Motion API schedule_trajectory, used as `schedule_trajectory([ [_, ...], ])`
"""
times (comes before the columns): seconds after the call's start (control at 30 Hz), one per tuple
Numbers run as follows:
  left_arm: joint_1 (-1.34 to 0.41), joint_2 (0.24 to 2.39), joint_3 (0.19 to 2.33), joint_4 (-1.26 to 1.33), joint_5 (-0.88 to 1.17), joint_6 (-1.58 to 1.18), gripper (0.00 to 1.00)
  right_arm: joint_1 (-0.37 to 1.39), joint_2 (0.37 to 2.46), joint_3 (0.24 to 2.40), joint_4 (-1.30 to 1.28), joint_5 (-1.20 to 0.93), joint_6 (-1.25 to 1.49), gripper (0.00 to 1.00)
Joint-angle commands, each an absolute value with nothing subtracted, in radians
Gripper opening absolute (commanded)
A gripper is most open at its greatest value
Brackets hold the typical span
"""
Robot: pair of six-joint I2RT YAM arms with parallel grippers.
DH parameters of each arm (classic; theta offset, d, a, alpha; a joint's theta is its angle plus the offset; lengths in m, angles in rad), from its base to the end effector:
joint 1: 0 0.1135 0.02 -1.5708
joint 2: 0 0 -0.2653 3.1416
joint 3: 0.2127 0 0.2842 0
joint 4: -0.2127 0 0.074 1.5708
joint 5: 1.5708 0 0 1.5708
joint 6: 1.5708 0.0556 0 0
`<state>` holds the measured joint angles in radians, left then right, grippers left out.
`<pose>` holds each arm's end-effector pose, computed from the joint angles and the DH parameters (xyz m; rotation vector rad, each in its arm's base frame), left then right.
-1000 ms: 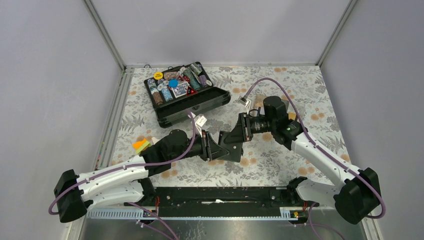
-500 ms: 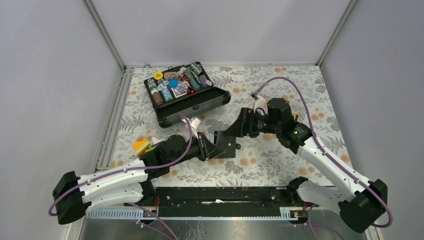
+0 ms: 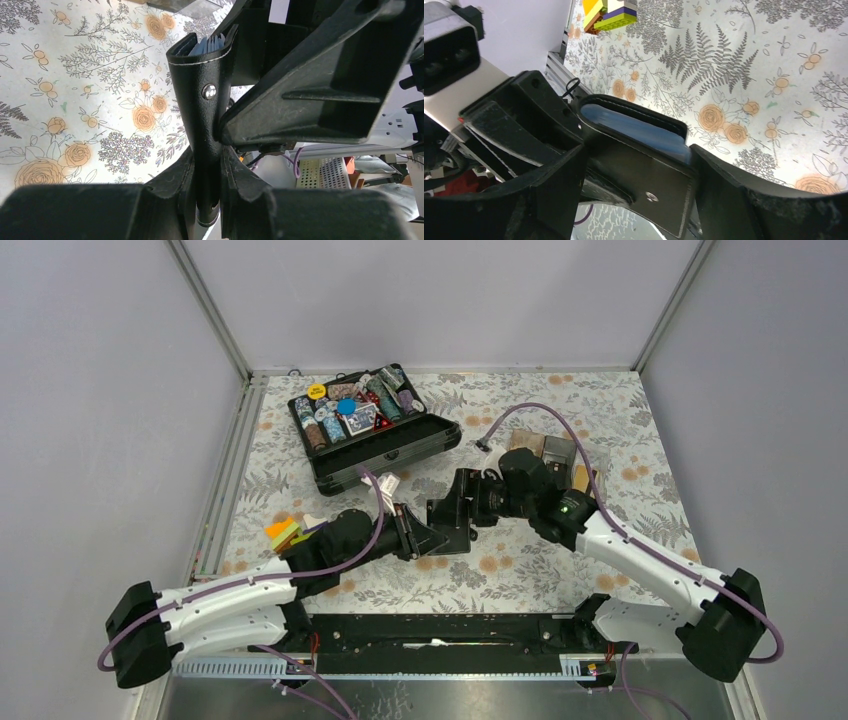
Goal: Put the credit cards into the card holder
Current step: Close the card holder at the center of the board.
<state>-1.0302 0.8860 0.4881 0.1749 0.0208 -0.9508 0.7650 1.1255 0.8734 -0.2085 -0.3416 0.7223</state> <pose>0.1317 -0.2217 0.2380 0.0978 2.0361 -1.3730 0.2056 0.2232 0.2856 -0.2874 2.2348 1.2250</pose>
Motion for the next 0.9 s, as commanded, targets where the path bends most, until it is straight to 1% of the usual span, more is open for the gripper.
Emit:
schedule_trajectory([
  [0.0, -1.029, 0.893, 0.502, 0.281, 0.004, -0.962, 0.18, 0.803, 1.142, 0.929, -0.131, -0.268, 0.772, 0.78],
  [0.07, -1.029, 0.898, 0.504, 0.281, 0.003, -0.962, 0.23, 0.810, 1.145, 0.926, -0.118, -0.262, 0.782, 0.78],
  [0.17, -1.030, 0.907, 0.505, 0.286, 0.003, -0.964, 0.26, 0.816, 1.151, 0.926, -0.120, -0.249, 0.787, 0.77],
  [0.23, -1.029, 0.912, 0.503, 0.292, 0.004, -0.966, 0.32, 0.821, 1.155, 0.926, -0.120, -0.237, 0.795, 0.76],
  [0.37, -1.027, 0.927, 0.500, 0.312, 0.008, -0.974, 0.37, 0.831, 1.157, 0.917, -0.093, -0.218, 0.819, 0.73],
  [0.47, -1.025, 0.936, 0.493, 0.330, 0.015, -0.982, 0.36, 0.838, 1.167, 0.923, -0.092, -0.205, 0.819, 0.71],
  [0.53, -1.021, 0.935, 0.482, 0.347, 0.015, -0.995, 0.32, 0.840, 1.169, 0.923, -0.091, -0.199, 0.819, 0.71],
  [0.67, -1.011, 0.924, 0.462, 0.337, 0.004, -1.010, 0.08, 0.841, 1.147, 0.929, -0.141, -0.149, 0.793, 0.72],
  [0.7, -1.007, 0.921, 0.458, 0.324, 0.004, -1.011, 0.03, 0.841, 1.133, 0.938, -0.176, -0.116, 0.772, 0.74],
  [0.73, -1.001, 0.916, 0.454, 0.311, -0.018, -1.012, 0.00, 0.841, 1.115, 0.948, -0.216, -0.075, 0.750, 0.78],
  [0.8, -0.989, 0.900, 0.439, 0.293, -0.021, -1.015, 0.00, 0.838, 1.076, 0.964, -0.284, 0.004, 0.706, 0.84],
  [0.87, -0.977, 0.878, 0.421, 0.286, -0.021, -1.017, 0.00, 0.826, 1.040, 0.966, -0.332, 0.052, 0.672, 0.88],
])
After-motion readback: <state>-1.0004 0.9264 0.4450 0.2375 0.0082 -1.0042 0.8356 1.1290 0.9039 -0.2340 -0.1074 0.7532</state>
